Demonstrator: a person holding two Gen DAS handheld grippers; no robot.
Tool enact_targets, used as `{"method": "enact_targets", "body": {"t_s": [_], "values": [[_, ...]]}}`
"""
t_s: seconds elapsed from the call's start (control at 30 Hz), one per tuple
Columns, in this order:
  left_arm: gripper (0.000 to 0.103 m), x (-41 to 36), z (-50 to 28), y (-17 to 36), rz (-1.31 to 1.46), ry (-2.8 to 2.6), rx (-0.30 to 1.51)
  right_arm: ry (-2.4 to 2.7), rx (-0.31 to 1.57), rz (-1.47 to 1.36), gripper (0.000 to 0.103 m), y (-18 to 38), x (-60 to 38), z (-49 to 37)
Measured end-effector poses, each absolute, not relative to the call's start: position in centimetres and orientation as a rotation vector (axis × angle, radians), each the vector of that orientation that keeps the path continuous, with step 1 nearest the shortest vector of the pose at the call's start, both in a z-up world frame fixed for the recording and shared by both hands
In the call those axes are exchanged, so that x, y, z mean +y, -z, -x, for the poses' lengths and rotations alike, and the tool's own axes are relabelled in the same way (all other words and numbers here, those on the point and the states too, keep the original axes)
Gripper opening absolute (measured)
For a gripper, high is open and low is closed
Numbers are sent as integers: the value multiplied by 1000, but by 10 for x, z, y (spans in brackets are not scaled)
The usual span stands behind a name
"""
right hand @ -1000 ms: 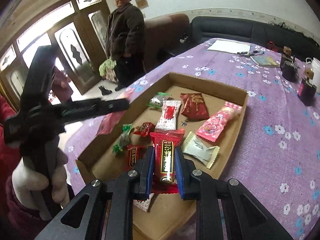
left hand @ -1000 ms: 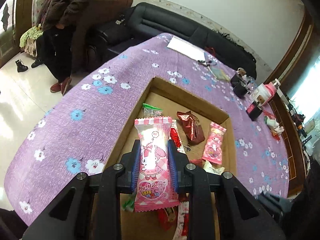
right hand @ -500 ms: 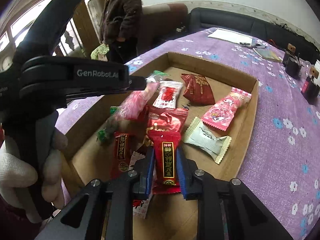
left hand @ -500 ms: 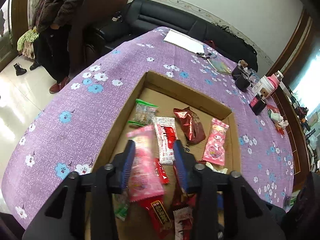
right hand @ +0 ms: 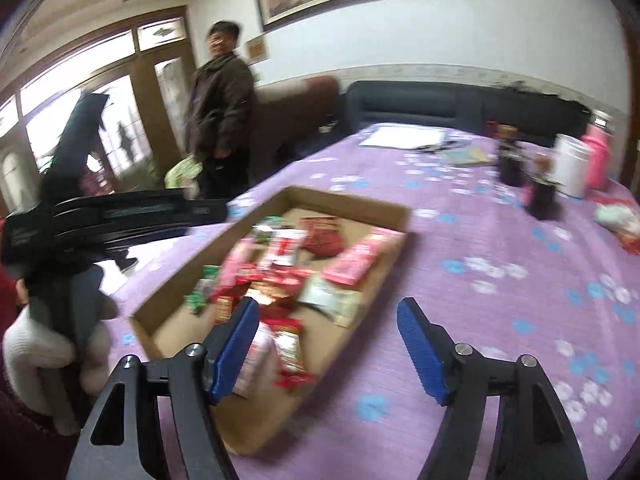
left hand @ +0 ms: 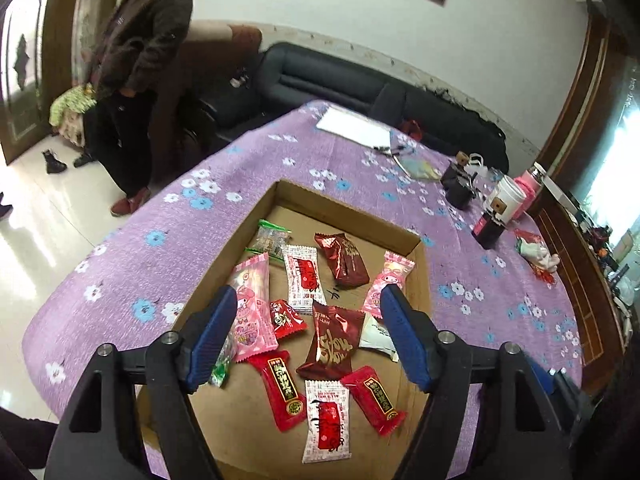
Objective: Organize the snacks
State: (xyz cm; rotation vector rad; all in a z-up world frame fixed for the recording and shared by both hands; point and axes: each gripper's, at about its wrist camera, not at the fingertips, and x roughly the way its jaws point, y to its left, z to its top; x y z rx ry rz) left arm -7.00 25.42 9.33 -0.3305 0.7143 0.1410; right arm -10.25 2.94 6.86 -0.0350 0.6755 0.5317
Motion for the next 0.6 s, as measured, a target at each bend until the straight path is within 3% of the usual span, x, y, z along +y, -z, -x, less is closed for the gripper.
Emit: {"method": "enact_targets", "body": {"t_s": [0.23, 0.27, 0.33, 0.6], "values": [[74, 235, 94, -118, 302, -225, 621, -482, 609, -64, 74, -133, 2, 70], [76, 230, 103, -122, 287, -247, 591, -488, 592, -72, 81, -135, -1, 73], [87, 222, 116, -127, 267, -269, 536, -481, 576, -62, 89, -125, -6, 83], [89, 166, 138, -146, 130, -327, 402, -375, 728, -29, 89, -52, -43, 96]]}}
